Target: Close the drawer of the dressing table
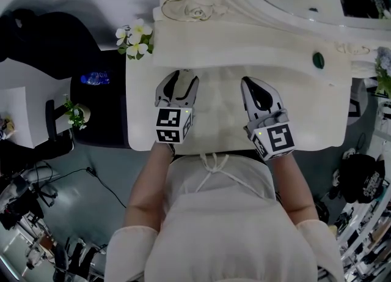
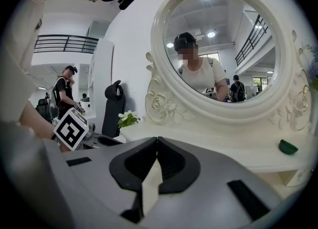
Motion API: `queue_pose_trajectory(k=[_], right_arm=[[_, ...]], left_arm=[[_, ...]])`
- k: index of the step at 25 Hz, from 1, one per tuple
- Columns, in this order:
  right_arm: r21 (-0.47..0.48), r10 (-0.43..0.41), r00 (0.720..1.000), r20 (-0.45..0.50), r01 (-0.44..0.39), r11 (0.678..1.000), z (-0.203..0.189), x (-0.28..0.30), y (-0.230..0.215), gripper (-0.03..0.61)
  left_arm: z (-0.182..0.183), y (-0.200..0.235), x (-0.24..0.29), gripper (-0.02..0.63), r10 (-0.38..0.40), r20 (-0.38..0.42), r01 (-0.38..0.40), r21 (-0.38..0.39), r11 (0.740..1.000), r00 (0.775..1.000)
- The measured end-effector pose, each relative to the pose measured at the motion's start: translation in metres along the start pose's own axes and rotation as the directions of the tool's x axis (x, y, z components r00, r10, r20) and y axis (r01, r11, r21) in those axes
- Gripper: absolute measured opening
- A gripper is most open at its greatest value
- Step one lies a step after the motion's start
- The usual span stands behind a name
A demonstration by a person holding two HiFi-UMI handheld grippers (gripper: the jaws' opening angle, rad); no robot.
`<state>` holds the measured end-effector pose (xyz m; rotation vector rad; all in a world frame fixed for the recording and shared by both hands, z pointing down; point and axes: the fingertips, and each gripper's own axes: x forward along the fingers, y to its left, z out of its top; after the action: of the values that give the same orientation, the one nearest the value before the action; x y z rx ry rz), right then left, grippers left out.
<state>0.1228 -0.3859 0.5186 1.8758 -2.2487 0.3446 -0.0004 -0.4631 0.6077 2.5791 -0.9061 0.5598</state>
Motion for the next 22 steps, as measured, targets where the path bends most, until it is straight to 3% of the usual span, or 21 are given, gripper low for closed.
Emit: queue_pose_trajectory(k=[11, 18, 22], right_arm=[[-0.041, -0.001, 0.999, 0.032, 0.002, 0.999, 0.024, -0.033, 0.019, 0.006], [-0.069, -0.023, 0.996, 0.085, 0.029, 0.997, 0.050, -0.052, 0.020, 0.006], [-0.074, -0.032, 0.992, 0.122, 0.041, 0.996, 0.066, -0.061, 0.020, 0.006]], left_arm=[[0.062, -0.022, -0.070, 0.235, -0.012, 0.143, 0.000, 0.086, 0.996, 0.990], [0.124, -0.043, -0.116, 0.235, -0.050, 0.283, 0.001, 0.170, 0.985, 0.958], [0.146, -0.053, -0.135, 0.232, -0.080, 0.318, 0.012, 0.210, 0.978, 0.945]])
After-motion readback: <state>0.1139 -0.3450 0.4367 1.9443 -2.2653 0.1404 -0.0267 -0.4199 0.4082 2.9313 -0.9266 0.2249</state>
